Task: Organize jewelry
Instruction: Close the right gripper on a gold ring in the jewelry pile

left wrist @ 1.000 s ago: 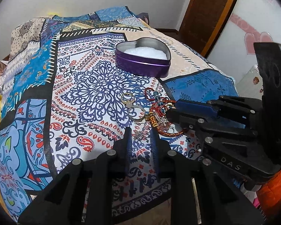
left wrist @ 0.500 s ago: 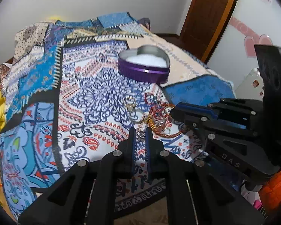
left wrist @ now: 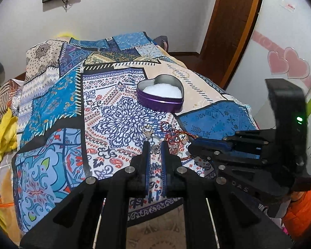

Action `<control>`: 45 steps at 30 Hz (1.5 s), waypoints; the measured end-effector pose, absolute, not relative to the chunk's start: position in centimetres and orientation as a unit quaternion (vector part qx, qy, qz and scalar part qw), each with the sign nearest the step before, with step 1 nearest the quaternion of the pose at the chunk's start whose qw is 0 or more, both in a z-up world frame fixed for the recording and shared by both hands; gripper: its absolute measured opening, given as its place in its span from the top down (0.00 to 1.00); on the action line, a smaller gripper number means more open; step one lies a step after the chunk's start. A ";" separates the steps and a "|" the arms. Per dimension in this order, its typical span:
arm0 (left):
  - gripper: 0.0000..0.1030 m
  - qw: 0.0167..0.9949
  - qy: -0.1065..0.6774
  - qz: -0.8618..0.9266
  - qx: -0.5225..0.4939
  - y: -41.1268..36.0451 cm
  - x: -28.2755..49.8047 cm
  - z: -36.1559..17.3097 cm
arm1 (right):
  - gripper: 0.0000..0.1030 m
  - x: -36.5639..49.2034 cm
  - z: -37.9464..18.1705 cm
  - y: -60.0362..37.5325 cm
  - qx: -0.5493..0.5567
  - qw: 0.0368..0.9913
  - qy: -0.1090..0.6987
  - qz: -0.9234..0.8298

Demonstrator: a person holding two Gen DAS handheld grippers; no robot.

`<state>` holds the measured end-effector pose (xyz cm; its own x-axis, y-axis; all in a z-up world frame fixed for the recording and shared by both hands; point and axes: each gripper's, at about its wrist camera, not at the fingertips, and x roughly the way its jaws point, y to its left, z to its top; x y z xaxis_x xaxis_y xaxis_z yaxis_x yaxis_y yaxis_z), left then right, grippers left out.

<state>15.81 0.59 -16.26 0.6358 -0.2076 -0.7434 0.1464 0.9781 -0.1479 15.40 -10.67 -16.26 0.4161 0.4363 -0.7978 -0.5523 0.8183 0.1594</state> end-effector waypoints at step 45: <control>0.80 0.866 0.484 -0.126 -0.024 -1.9 19.4 -21.5 | 0.84 15.8 -15.5 -13.0 -0.053 0.872 0.410 0.262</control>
<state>19.42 -1.94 -21.52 0.5001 -0.2409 -0.8318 0.1952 0.9672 -0.1628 15.82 -13.05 -15.53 0.5259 0.4134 -0.7433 -0.5008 0.8569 0.1222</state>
